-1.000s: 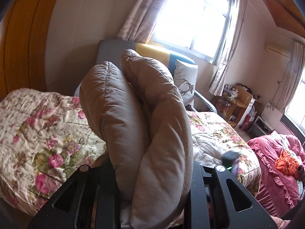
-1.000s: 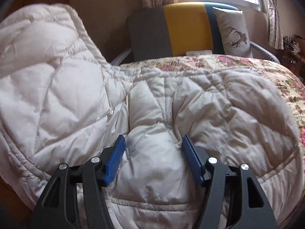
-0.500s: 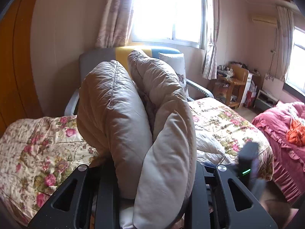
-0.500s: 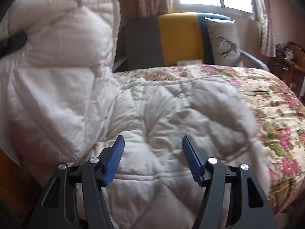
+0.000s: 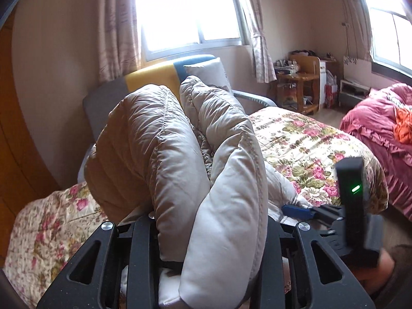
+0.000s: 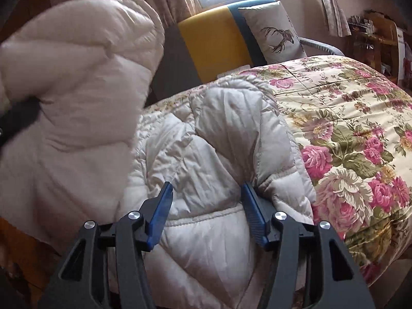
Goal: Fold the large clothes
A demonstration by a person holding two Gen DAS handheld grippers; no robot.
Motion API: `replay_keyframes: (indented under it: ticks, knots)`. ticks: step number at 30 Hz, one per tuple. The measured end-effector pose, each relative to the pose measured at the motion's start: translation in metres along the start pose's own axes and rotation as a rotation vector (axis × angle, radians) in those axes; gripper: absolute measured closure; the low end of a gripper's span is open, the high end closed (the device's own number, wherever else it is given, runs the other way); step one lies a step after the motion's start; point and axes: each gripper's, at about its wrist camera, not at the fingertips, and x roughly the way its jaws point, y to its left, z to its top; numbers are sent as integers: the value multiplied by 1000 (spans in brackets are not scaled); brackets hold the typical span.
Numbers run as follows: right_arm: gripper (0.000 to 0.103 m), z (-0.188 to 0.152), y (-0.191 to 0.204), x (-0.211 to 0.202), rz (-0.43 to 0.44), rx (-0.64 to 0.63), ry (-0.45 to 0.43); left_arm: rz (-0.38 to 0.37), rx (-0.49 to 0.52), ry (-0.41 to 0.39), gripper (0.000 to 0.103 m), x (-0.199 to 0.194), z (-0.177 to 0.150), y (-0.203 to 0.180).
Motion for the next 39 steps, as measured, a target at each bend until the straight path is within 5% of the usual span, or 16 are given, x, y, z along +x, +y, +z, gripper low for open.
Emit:
replay_keyframes:
  ticks: [6, 13, 16, 20, 25, 30, 34, 39]
  knots:
    - [46, 14, -32, -48, -3, 153, -95, -20, 88, 17, 69, 28, -7, -33]
    - [46, 53, -47, -82, 147, 269, -136, -39, 144, 3, 64, 51, -28, -60]
    - [37, 76, -29, -76, 217, 220, -69, -36, 176, -19, 61, 55, -35, -68]
    - [9, 105, -4, -48, 328, 182, 120, -30, 216, -40, 57, 58, -42, -77]
    - [5, 123, 23, -3, 166, 84, 326, -7, 281, -49, 53, 60, -50, -93]
    - [60, 121, 24, 17, 118, 16, 381, -80, 296, -40, 26, 58, -53, -95]
    - [69, 113, -2, 14, 146, 97, 358, -194, 283, -68, 26, 29, -56, -83]
    - [71, 98, -31, 17, 134, 171, 303, -325, 47, -131, 26, -15, -50, -25]
